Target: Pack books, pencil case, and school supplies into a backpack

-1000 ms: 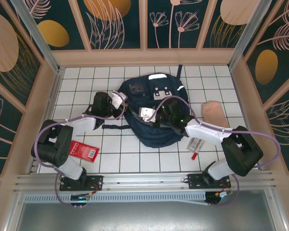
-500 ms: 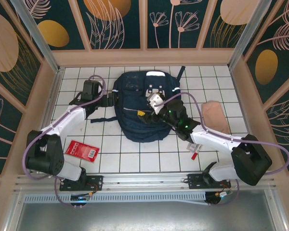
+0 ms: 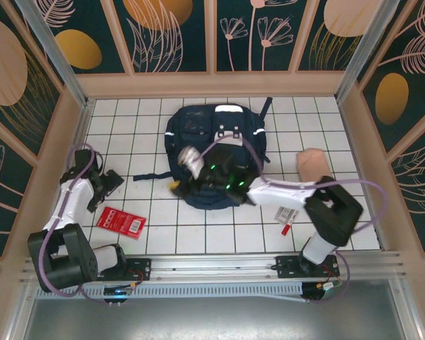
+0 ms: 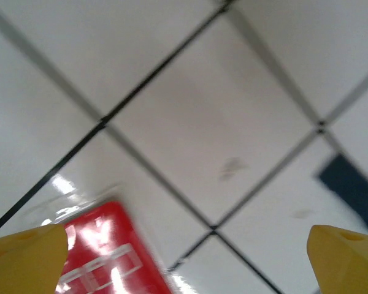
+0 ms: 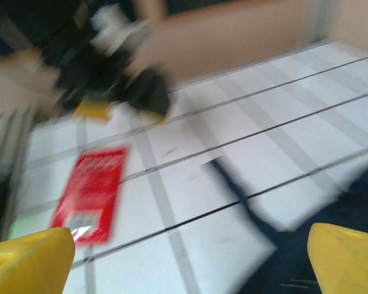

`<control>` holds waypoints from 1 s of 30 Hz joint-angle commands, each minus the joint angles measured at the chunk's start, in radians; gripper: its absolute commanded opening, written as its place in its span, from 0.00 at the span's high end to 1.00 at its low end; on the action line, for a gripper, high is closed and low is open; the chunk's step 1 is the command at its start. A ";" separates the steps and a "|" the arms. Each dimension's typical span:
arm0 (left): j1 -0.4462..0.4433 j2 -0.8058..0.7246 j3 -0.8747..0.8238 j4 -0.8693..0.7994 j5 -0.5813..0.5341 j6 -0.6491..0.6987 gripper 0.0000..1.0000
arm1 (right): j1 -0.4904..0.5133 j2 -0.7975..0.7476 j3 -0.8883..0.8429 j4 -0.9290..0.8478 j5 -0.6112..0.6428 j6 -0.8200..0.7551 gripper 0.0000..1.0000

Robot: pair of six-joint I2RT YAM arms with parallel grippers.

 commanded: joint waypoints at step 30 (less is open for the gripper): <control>0.087 0.070 -0.168 0.145 -0.003 -0.136 0.21 | 0.201 0.702 0.487 -0.053 0.048 -0.080 0.34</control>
